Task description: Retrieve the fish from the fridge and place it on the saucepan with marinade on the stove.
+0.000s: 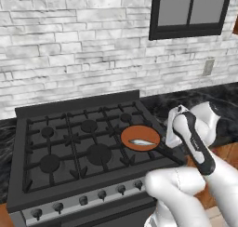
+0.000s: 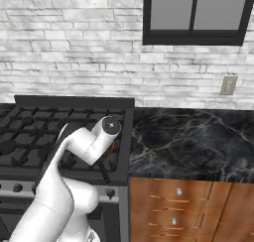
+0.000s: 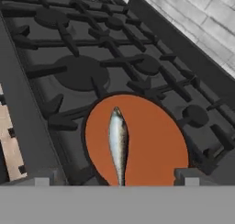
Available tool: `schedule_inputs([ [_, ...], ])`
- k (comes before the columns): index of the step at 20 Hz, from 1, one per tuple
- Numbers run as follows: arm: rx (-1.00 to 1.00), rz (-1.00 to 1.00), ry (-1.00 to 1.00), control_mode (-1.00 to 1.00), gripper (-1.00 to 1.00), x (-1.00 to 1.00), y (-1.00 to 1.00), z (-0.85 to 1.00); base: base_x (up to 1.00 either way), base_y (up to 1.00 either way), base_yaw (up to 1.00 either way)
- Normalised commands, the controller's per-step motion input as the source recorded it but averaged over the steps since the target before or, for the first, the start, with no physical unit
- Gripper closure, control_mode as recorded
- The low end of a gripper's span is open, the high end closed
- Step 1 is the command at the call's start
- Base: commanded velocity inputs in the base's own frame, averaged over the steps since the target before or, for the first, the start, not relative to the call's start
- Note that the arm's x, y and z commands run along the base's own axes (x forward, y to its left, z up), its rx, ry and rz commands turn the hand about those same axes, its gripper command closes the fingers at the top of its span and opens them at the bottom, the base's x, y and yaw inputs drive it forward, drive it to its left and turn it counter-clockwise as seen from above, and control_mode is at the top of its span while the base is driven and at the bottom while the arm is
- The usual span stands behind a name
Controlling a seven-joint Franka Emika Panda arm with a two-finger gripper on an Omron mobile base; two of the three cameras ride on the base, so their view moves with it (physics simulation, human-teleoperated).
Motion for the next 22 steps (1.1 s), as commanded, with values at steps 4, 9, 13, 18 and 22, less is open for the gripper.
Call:
schedule_inputs([
  [4,0.11,-0.14,-0.23,-1.0,-1.0,-1.0,-0.94,0.15,0.0,0.0,0.0],
  [9,0.1,-0.11,-0.25,-1.0,-1.0,-1.0,-0.86,0.12,0.0,0.0,0.0],
  [13,0.08,-0.08,-0.2,-1.0,-1.0,-0.81,-0.8,0.13,0.0,0.0,0.0],
  [18,0.07,-0.03,-0.14,-1.0,-1.0,-0.45,-0.58,0.13,0.0,0.0,0.0],
  [22,0.01,0.0,-0.01,-1.0,-1.0,-0.02,-0.07,0.37,0.0,0.0,0.0],
])
